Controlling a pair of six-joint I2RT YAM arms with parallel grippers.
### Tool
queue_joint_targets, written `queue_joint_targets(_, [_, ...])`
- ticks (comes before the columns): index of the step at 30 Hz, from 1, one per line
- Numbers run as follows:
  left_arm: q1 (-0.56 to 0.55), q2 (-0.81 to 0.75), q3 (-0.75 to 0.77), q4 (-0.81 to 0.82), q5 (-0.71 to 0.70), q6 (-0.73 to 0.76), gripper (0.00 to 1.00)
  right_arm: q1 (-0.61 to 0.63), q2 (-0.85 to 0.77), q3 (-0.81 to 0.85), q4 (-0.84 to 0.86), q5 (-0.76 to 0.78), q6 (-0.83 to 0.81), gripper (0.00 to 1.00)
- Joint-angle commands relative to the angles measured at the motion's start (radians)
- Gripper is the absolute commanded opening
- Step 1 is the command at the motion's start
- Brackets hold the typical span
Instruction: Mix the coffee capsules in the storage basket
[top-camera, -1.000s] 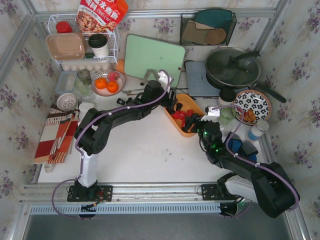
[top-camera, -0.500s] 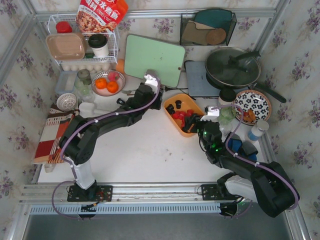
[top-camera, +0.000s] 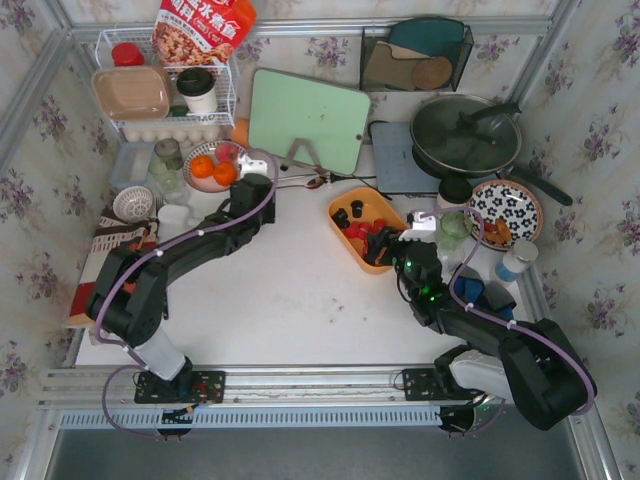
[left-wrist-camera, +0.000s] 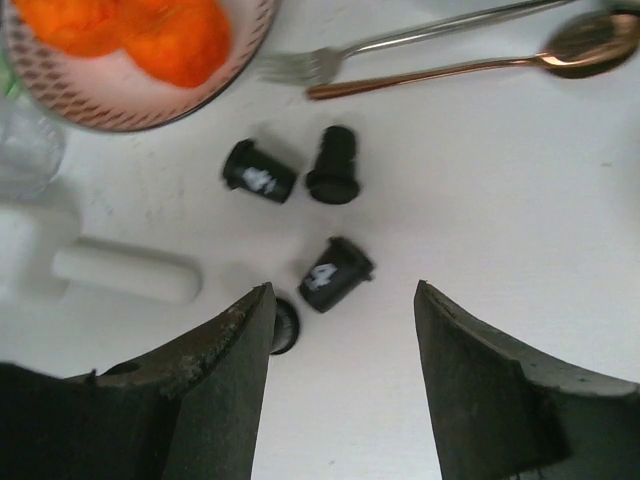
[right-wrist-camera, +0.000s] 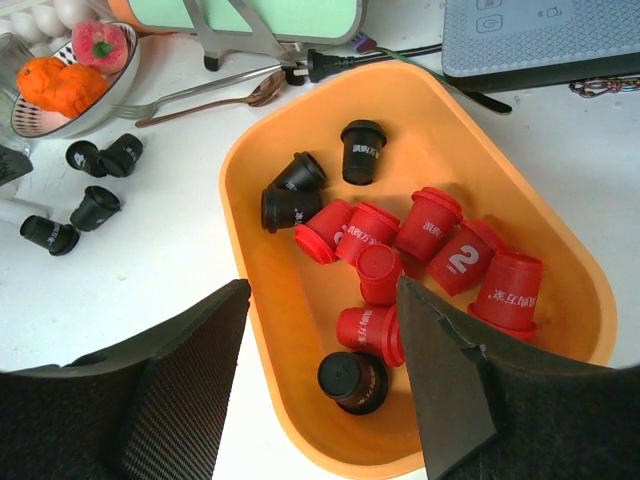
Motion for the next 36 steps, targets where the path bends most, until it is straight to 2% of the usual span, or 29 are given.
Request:
queue_joint_targets(1, [0.05, -0.019, 0.012, -0.182, -0.07, -0.103, 0.61, -0.001, 0.005, 0.011, 0.03, -0.01, 0.002, 0.68])
queue_joint_targets(5, [0.106, -0.015, 0.027, -0.312, -0.024, -0.19, 0.61, 0.002, 0.011, 0.011, 0.031, -0.016, 0.002, 0.68])
queue_joint_targets(8, [0.127, -0.004, 0.021, -0.353, -0.007, -0.219, 0.61, 0.001, 0.014, 0.015, 0.03, -0.028, 0.003, 0.68])
queue_joint_targets(25, [0.174, 0.098, 0.073, -0.377, 0.111, -0.251, 0.6, 0.001, 0.026, 0.019, 0.033, -0.058, -0.001, 0.68])
queue_joint_targets(32, [0.185, 0.14, 0.109, -0.393, 0.115, -0.242, 0.6, 0.001, 0.031, 0.02, 0.03, -0.063, 0.001, 0.68])
queue_joint_targets(33, [0.19, 0.15, 0.116, -0.396, 0.124, -0.239, 0.58, 0.001, 0.031, 0.02, 0.03, -0.062, 0.001, 0.68])
queue_joint_targets(36, [0.199, 0.172, 0.133, -0.4, 0.138, -0.234, 0.4, 0.0, 0.029, 0.021, 0.03, -0.067, -0.001, 0.68])
